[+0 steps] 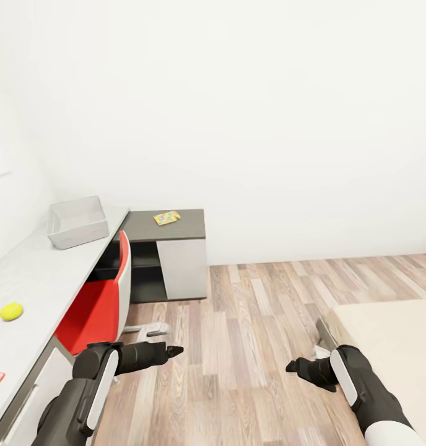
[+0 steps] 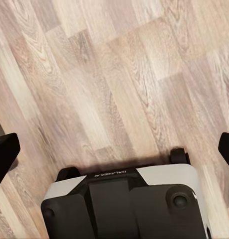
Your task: Put all the toys in the child's room - the three board games (two on the bed and one on the table), the two jigsaw puzzles on the table, and the tennis ball on the table - inside the toy box on the table in the child's room.
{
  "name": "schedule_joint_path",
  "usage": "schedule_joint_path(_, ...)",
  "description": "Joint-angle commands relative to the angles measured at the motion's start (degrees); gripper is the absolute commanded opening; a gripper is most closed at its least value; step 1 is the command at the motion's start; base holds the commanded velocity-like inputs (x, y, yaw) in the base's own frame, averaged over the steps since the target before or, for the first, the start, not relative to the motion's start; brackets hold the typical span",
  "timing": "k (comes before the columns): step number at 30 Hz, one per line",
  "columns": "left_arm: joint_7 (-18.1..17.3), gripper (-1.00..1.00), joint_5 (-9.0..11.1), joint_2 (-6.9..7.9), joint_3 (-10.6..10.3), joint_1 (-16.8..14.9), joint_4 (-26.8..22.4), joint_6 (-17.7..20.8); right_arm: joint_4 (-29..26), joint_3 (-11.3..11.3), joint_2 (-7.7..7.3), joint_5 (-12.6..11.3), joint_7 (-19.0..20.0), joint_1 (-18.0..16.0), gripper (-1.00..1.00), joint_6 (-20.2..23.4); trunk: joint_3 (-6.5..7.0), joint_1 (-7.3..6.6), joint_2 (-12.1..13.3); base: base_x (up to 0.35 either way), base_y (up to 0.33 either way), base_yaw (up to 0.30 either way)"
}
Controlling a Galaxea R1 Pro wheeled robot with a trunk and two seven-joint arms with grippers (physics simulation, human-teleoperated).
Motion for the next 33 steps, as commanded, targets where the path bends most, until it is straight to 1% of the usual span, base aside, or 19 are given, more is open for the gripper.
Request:
schedule_joint_path(1,0.1,1.00,0.3,-0.06,0.1,-0.1,0.0,0.5,-0.1,-0.1,0.00,0.3,0.4,0.0,1.00,0.3,-0.19,0.07,-0.1,0.320,-0.052,0.201)
schedule_joint_path(6,0.1,1.00,0.3,-0.11,0.1,-0.1,0.0,0.5,-0.1,-0.1,0.00,0.3,0.4,0.0,1.00,0.3,-0.55,0.07,-0.1,0.296,-0.119,0.202)
schedule_joint_path(16,0.1,1.00,0.2,-0.06,0.1,-0.1,0.0,0.5,-0.1,-0.1,0.03,0.3,0.4,0.0,1.00,0.2,-1.20,0.07,-0.1,0.264,-0.196,0.183)
schedule_joint_path(33,0.1,1.00,0.2,-0.11,0.1,-0.1,0.2,0.5,-0.1,-0.1,0.00,0.3,0.4,0.0,1.00,0.2,-1.33,0.07,-0.1,0.289,-0.039,0.023)
